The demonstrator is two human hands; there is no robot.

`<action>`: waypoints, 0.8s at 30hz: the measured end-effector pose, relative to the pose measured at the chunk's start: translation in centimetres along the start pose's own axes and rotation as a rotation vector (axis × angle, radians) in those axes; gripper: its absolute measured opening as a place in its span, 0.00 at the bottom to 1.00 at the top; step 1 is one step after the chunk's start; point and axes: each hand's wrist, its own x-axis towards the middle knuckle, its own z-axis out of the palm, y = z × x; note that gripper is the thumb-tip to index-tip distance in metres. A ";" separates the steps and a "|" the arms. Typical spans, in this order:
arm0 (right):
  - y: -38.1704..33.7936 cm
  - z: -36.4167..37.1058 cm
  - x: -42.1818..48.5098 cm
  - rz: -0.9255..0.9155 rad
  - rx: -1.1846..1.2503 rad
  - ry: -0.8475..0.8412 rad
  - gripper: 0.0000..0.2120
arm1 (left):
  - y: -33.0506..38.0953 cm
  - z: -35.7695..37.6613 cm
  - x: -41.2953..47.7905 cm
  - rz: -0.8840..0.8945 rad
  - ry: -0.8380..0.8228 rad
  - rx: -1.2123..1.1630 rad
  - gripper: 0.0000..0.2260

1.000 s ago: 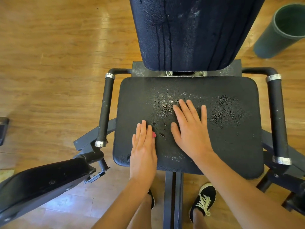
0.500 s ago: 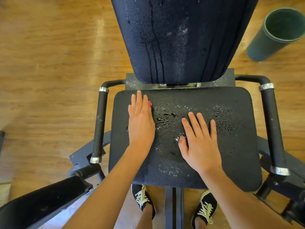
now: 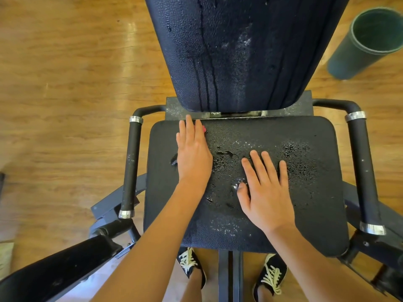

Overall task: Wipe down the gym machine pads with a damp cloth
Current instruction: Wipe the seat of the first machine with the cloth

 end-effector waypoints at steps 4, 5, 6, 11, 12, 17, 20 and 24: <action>-0.1 -0.1 0.1 0.003 0.002 -0.006 0.27 | -0.4 0.1 -2.6 0.001 0.006 0.000 0.26; -0.1 -0.2 0.2 0.003 0.004 -0.006 0.27 | -0.5 0.2 -3.4 -0.002 0.010 -0.004 0.26; -0.1 -0.2 0.2 0.005 0.005 -0.005 0.27 | -0.6 0.2 -4.0 -0.005 0.012 -0.010 0.25; -0.2 -0.2 0.1 0.010 0.007 0.006 0.28 | -0.4 0.3 -4.2 -0.046 0.008 -0.039 0.25; -0.2 -0.2 0.1 0.009 0.008 0.007 0.28 | -0.3 0.3 -3.7 -0.059 0.011 -0.049 0.24; -0.2 -0.2 0.2 0.008 0.006 0.013 0.27 | 0.4 -0.2 -0.4 -0.092 0.056 -0.072 0.24; -0.1 -0.2 0.2 0.006 0.001 0.018 0.27 | 0.6 -0.3 0.7 -0.085 0.059 -0.091 0.23; 0.0 0.0 0.2 0.005 -0.008 0.012 0.27 | 0.0 -0.3 -0.5 -0.004 0.009 -0.047 0.24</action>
